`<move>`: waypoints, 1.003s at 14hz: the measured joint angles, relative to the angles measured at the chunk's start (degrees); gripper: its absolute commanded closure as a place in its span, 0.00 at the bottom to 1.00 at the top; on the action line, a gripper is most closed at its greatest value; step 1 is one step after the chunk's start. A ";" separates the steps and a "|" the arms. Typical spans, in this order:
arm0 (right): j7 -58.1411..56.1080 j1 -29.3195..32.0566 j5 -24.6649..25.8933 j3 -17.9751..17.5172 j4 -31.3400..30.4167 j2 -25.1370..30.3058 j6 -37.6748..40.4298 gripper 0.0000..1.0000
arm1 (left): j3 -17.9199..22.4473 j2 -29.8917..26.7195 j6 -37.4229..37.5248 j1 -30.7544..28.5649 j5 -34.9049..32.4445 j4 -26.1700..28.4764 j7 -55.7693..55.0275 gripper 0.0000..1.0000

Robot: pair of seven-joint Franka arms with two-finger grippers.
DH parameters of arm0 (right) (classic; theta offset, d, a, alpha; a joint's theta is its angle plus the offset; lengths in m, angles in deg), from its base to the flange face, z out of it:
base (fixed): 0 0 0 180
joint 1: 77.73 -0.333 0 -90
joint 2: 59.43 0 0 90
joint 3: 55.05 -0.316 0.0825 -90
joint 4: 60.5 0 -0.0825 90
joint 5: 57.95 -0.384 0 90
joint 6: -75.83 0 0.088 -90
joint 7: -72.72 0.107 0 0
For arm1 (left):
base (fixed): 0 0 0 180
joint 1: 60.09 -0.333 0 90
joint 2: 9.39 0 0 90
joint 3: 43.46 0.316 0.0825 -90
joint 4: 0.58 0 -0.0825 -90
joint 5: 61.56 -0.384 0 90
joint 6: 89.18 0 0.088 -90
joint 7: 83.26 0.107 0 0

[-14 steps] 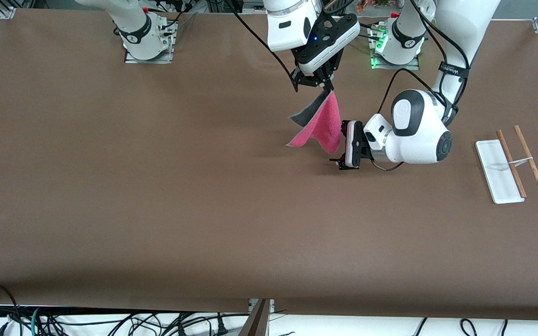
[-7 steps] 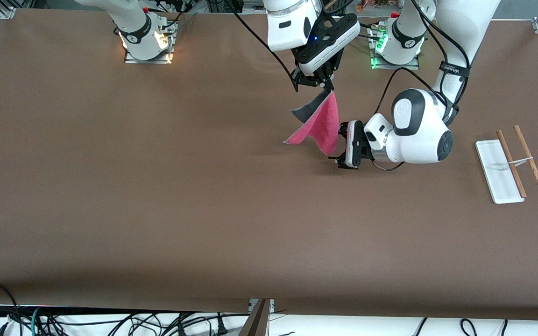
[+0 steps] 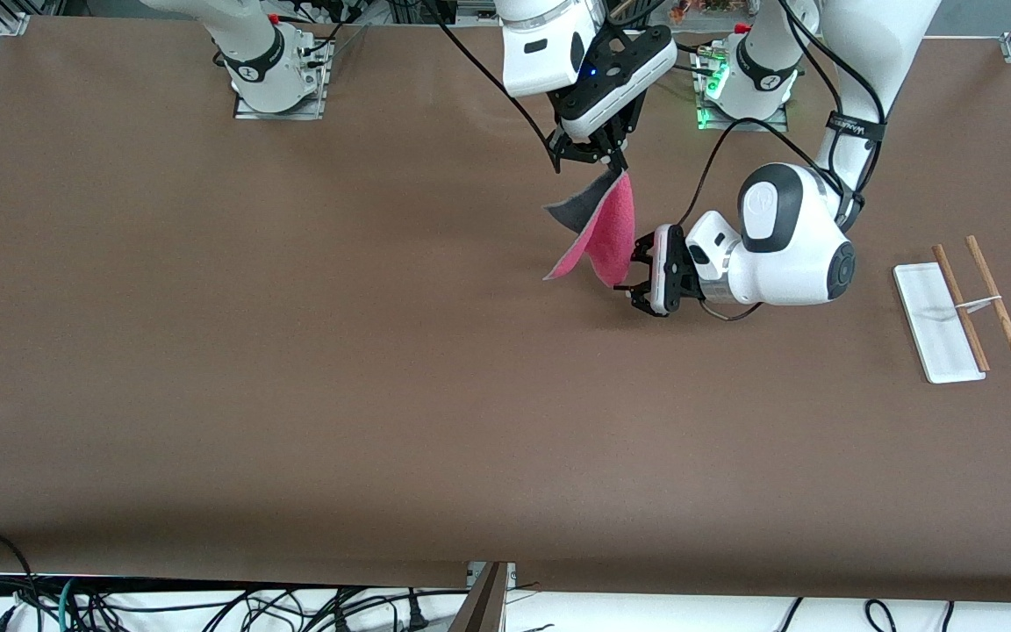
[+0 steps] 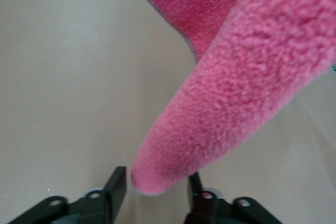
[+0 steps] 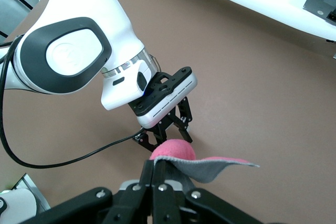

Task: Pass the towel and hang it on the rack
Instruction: 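Grasp the hanging towel with the left gripper below the right gripper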

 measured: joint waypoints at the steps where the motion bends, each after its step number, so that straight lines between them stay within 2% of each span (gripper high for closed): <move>1: 0.00 0.00 0.00 0.00 0.00 0.00 -0.01 1.00 | -0.01 0.00 0.00 0.00 0.01 0.00 0.03 0.24; 3: 0.00 0.00 0.00 0.00 0.00 0.00 -0.01 1.00 | -0.06 0.00 0.00 0.07 0.03 0.00 0.03 0.32; 4: 0.00 0.00 0.00 0.00 0.00 0.00 -0.01 1.00 | -0.09 0.00 0.00 0.16 0.04 -0.01 0.04 0.48; 5: 0.00 0.00 0.00 0.00 0.00 0.00 -0.01 1.00 | -0.11 -0.01 -0.02 0.26 0.06 -0.08 0.05 0.78; 6: 0.00 0.00 0.00 0.00 -0.01 0.00 -0.01 1.00 | -0.16 -0.01 -0.02 0.32 0.06 -0.20 0.05 1.00; 14: 0.00 0.00 0.00 0.00 -0.01 0.00 -0.03 1.00 | -0.11 -0.20 -0.06 0.58 0.07 -0.60 0.15 1.00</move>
